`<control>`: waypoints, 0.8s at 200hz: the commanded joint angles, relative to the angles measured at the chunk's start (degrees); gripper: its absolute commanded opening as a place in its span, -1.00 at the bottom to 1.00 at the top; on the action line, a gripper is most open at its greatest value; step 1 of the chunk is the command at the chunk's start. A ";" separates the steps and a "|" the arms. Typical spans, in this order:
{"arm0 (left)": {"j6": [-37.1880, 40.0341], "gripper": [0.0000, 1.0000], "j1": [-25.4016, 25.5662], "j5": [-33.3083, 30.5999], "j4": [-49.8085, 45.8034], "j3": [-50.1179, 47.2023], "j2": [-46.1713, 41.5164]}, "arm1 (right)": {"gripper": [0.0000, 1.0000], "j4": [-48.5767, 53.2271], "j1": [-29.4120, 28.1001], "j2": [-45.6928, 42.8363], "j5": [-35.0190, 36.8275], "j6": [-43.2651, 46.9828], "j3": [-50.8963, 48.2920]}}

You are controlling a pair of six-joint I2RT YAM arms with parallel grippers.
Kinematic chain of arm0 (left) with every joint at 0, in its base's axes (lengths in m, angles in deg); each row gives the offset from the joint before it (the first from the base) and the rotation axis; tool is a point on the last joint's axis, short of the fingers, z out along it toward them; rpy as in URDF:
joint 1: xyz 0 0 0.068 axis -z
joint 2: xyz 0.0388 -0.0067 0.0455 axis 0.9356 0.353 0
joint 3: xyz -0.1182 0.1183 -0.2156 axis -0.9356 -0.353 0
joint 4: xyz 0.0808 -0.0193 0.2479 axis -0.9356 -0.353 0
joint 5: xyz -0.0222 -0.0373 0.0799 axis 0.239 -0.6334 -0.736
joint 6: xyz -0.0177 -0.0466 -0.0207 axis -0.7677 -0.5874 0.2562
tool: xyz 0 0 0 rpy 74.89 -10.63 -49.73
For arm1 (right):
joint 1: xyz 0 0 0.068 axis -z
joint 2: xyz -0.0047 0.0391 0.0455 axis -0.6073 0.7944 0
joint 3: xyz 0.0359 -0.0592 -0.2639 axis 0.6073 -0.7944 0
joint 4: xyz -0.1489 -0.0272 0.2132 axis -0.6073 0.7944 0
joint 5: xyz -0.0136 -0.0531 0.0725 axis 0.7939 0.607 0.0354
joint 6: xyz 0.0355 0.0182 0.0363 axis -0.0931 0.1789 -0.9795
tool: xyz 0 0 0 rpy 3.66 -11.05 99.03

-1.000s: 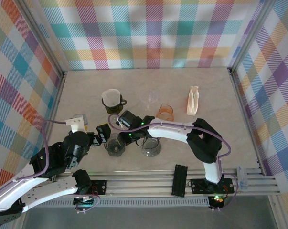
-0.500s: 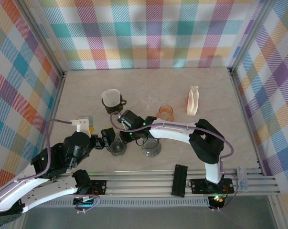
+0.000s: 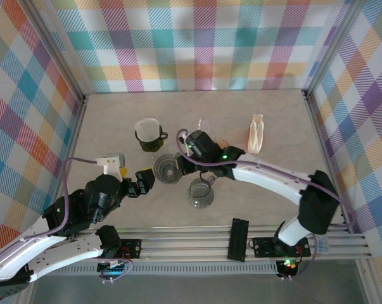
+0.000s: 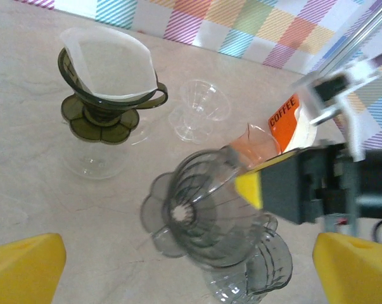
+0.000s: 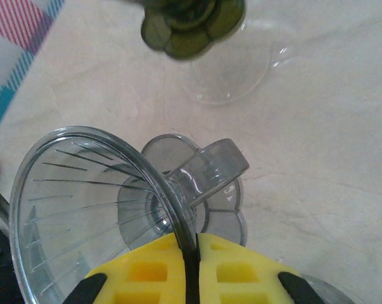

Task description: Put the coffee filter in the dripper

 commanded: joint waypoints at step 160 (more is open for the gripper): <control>-0.88 1.00 0.37 0.92 5.08 -5.04 6.57 | -0.80 24.91 5.77 -12.44 -5.88 -3.24 -4.35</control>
